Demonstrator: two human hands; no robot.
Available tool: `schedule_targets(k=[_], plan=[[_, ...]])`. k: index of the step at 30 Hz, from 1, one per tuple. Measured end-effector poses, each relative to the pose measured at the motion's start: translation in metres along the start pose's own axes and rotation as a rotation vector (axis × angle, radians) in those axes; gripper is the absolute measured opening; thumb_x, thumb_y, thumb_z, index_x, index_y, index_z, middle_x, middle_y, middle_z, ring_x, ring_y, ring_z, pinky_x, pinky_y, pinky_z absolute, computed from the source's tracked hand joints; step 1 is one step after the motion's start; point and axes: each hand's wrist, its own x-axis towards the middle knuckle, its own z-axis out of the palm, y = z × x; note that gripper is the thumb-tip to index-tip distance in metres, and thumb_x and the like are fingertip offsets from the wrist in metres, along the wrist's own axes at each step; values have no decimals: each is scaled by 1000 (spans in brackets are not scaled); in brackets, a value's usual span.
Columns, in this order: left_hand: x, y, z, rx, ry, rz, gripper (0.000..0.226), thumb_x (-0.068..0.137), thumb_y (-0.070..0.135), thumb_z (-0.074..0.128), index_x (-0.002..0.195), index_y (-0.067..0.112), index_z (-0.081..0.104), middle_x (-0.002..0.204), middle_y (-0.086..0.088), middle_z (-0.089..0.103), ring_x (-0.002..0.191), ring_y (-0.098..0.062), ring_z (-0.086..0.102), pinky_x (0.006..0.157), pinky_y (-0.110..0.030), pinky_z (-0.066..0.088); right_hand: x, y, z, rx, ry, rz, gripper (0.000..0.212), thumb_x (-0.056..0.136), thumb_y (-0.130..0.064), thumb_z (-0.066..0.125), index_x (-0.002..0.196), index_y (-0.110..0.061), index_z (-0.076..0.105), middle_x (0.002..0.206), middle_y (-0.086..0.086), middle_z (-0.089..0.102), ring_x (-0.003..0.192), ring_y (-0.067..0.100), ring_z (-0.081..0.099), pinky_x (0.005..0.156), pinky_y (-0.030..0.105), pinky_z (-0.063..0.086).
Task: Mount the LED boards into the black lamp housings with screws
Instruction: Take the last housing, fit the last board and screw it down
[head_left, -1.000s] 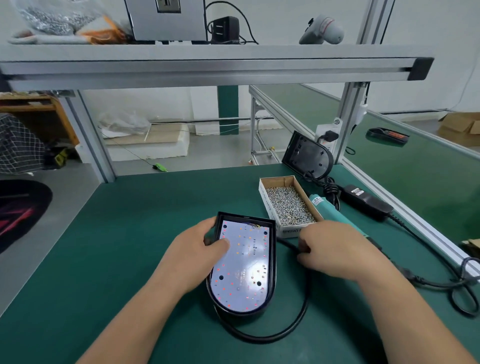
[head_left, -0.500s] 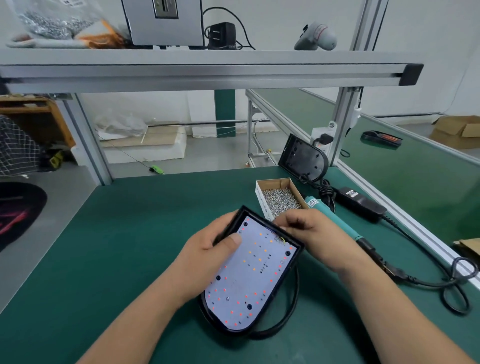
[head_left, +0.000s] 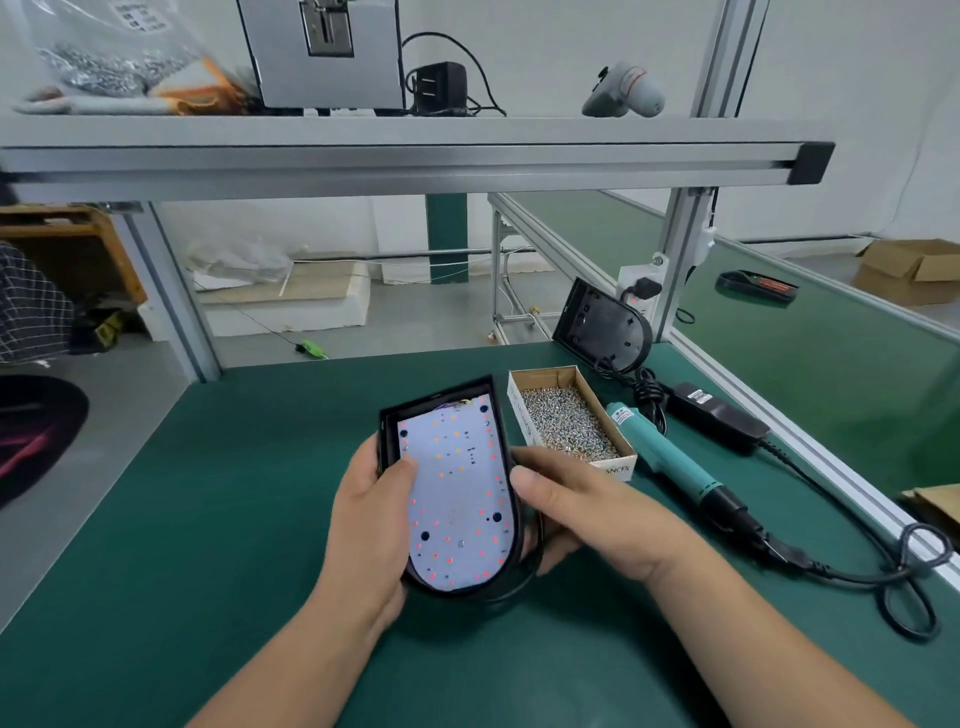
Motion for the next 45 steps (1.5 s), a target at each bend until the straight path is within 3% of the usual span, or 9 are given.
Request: schedule_targets(k=[6, 9, 12, 14, 19, 22, 26, 38, 45], plan=[[-9, -4, 9, 105, -51, 78, 47, 95, 2, 47, 121, 33, 69, 119, 2, 77, 113, -27, 72, 97, -54, 60, -6, -6, 3, -53, -2, -127, 61, 90, -25, 72, 146, -38, 51, 118, -1, 74, 94, 21, 74, 53, 35, 60], [-11, -7, 10, 63, -145, 83, 43, 90, 16, 53, 125, 36, 69, 124, 4, 76, 115, -21, 72, 90, -40, 61, -3, -2, 2, -143, 118, -136, 62, 82, -19, 67, 139, -40, 57, 105, 1, 74, 79, 22, 70, 52, 39, 56], [-11, -14, 11, -7, -171, 40, 40, 97, 41, 56, 136, 33, 64, 135, 2, 72, 122, -21, 69, 97, -46, 56, -2, -4, -6, -246, 242, -210, 61, 78, -16, 58, 134, -39, 63, 108, -7, 76, 95, 25, 71, 80, 51, 62], [-10, -16, 12, -8, -208, 32, 48, 99, 63, 48, 135, 35, 65, 134, -3, 72, 114, -22, 72, 85, -40, 61, -6, -7, -11, -228, 272, -269, 62, 79, -11, 54, 133, -38, 67, 120, -9, 76, 113, 18, 70, 99, 50, 57], [1, -16, 13, -78, -147, -26, 63, 90, 81, 53, 139, 41, 55, 122, -7, 77, 110, -25, 76, 93, -46, 56, -17, -21, -30, -172, 360, -351, 58, 81, -9, 53, 129, -36, 72, 122, -2, 76, 108, 15, 70, 94, 46, 57], [4, -23, 11, -106, -123, -27, 66, 86, 71, 52, 141, 34, 51, 122, -9, 77, 115, -25, 74, 96, -45, 56, -34, -26, -50, -177, 454, -413, 59, 80, -10, 55, 130, -36, 71, 123, -1, 76, 114, 30, 70, 99, 56, 56], [8, -30, 8, -76, -122, -6, 63, 91, 65, 51, 139, 24, 57, 119, -11, 76, 114, -27, 74, 97, -48, 56, -73, -35, -88, -200, 624, -505, 58, 80, -14, 57, 134, -31, 70, 125, -4, 76, 112, 16, 71, 89, 29, 57], [17, -32, 10, -34, -140, -52, 43, 113, 40, 42, 133, 7, 60, 116, -27, 68, 106, -39, 68, 81, -41, 65, -218, -29, -223, -173, 1315, -567, 39, 86, -3, 52, 113, -17, 76, 97, -6, 74, 84, 15, 64, 68, 24, 53], [38, -42, 7, -70, -103, -165, 39, 114, 34, 43, 132, 3, 58, 107, -25, 68, 93, -39, 67, 60, -34, 66, -281, -15, -283, -173, 1682, -419, 19, 82, -23, 56, 93, -9, 61, 82, 13, 52, 74, 23, 42, 62, 45, 35]])
